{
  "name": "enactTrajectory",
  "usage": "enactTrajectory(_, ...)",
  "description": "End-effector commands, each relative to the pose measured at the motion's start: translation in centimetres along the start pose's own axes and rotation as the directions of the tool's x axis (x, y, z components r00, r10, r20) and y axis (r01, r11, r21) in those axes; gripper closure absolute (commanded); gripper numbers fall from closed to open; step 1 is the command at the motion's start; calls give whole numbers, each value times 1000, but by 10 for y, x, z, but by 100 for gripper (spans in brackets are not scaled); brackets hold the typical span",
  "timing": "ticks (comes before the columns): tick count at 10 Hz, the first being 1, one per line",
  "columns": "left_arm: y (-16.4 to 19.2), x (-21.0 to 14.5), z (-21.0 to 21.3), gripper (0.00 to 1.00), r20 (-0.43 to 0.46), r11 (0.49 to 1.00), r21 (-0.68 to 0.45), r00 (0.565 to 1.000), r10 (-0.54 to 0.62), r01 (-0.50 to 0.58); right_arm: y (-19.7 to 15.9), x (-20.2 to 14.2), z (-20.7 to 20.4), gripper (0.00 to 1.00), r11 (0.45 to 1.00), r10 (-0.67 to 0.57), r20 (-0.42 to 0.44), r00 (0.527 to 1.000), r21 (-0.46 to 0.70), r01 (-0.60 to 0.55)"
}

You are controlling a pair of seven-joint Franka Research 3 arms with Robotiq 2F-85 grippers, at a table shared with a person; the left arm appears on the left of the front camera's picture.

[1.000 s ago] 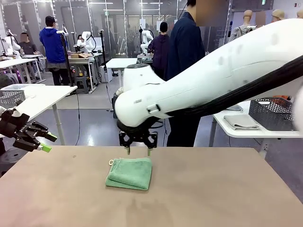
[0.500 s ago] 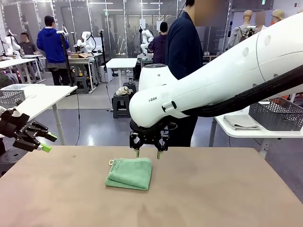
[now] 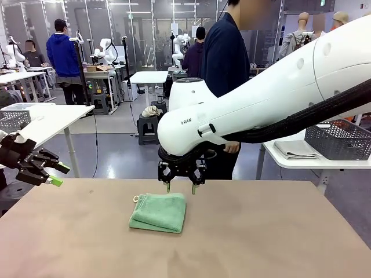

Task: Fold the towels and place them in the basket.
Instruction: Place the folded Towel with hook on the right side of the table.

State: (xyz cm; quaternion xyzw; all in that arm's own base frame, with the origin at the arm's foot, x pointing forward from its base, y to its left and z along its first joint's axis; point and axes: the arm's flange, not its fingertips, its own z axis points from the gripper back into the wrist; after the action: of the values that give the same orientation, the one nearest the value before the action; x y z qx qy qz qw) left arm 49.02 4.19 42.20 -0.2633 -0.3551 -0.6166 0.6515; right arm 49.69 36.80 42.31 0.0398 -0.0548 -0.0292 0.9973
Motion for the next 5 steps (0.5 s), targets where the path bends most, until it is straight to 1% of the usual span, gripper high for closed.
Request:
enactTrajectory(1,0,1,1,31,1,1000,2,1000,0,0,2,2,1,18,1000,-5,6,1000,-15,5)
enactTrajectory(5,0,1,1,31,1,1000,2,1000,0,0,2,2,1,18,1000,-5,6,1000,-15,5)
